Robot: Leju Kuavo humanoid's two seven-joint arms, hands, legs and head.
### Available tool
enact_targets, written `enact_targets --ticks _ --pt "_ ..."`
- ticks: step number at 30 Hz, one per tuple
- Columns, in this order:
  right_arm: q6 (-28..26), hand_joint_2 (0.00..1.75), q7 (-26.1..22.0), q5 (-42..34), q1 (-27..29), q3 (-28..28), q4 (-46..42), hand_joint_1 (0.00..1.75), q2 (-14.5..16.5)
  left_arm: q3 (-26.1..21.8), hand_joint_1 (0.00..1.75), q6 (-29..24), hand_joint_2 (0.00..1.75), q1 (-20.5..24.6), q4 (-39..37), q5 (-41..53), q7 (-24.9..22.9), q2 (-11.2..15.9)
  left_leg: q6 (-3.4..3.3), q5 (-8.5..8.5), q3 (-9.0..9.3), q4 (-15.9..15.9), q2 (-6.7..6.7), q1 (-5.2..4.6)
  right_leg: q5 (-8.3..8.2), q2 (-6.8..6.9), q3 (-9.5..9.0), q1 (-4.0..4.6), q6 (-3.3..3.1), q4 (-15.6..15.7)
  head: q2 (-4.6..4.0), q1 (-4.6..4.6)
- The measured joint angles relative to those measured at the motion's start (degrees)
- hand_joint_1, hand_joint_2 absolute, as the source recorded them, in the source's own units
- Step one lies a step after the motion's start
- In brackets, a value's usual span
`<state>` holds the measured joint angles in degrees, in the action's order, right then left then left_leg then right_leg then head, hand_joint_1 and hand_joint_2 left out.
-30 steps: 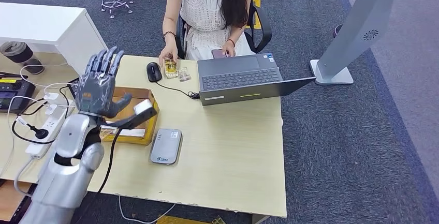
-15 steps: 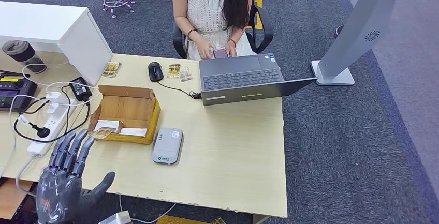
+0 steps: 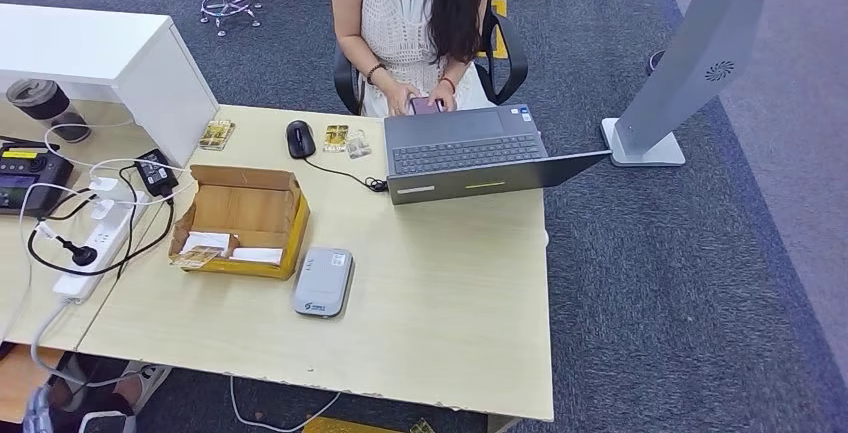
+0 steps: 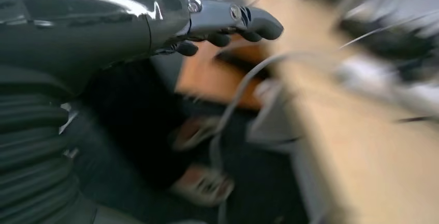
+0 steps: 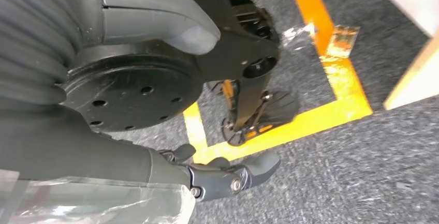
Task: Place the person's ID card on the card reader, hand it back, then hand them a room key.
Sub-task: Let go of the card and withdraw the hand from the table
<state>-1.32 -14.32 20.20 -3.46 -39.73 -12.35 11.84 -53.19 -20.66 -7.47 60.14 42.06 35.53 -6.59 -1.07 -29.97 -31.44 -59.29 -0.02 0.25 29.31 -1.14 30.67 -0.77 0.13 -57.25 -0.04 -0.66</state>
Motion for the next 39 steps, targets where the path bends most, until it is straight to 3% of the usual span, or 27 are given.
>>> enact_targets --ticks 1,4,7,16,35,39 --pt "-0.5 0.00 1.0 1.0 0.0 0.0 0.0 0.00 0.0 -3.5 0.00 2.6 0.00 1.7 -6.1 -3.1 -4.1 0.5 0.02 -0.02 0.03 0.0 -0.01 -0.01 0.02 0.01 -0.04 0.00 0.00 0.0 0.00 0.01" --pt "-1.0 0.00 4.3 4.2 0.6 0.5 0.2 0.00 -0.3 -13.9 0.00 8.9 0.00 5.5 -21.4 -11.8 -19.7 1.3 0.03 -0.06 0.08 0.0 -0.05 -0.02 0.05 0.04 -0.07 -0.01 -0.02 0.0 0.00 0.07" --pt "-0.9 0.00 5.8 5.2 1.1 1.0 0.4 0.00 -0.4 -21.1 0.00 10.2 0.00 7.2 -31.4 -14.4 -25.4 1.3 0.01 -0.05 0.00 0.0 -0.29 -0.01 0.09 0.27 -0.09 -0.04 0.03 0.1 0.00 0.03" --pt "-0.9 0.00 6.3 5.6 1.3 1.5 0.7 0.00 -0.5 -28.7 0.00 10.2 0.00 10.7 -42.8 -14.8 -26.1 1.8 -0.02 -0.03 0.08 -0.1 -0.32 -0.03 0.03 0.34 -0.19 -0.05 0.11 0.2 0.00 -0.05" --pt "-0.9 0.00 6.3 5.6 1.4 1.6 0.7 0.00 -0.6 -30.4 0.00 10.2 0.00 11.3 -45.9 -14.8 -26.1 2.4 -0.01 -0.03 0.07 -0.1 -0.31 -0.01 0.04 0.33 -0.19 -0.03 0.11 0.2 0.00 -0.06" --pt "-1.9 1.75 8.2 10.0 1.7 3.5 0.9 0.00 -0.6 -29.6 0.00 13.1 1.75 11.5 -46.4 -10.7 -30.2 1.9 -0.01 -0.03 0.07 -0.1 -0.32 -0.02 0.04 0.34 -0.19 -0.03 0.11 0.2 0.00 -0.04"
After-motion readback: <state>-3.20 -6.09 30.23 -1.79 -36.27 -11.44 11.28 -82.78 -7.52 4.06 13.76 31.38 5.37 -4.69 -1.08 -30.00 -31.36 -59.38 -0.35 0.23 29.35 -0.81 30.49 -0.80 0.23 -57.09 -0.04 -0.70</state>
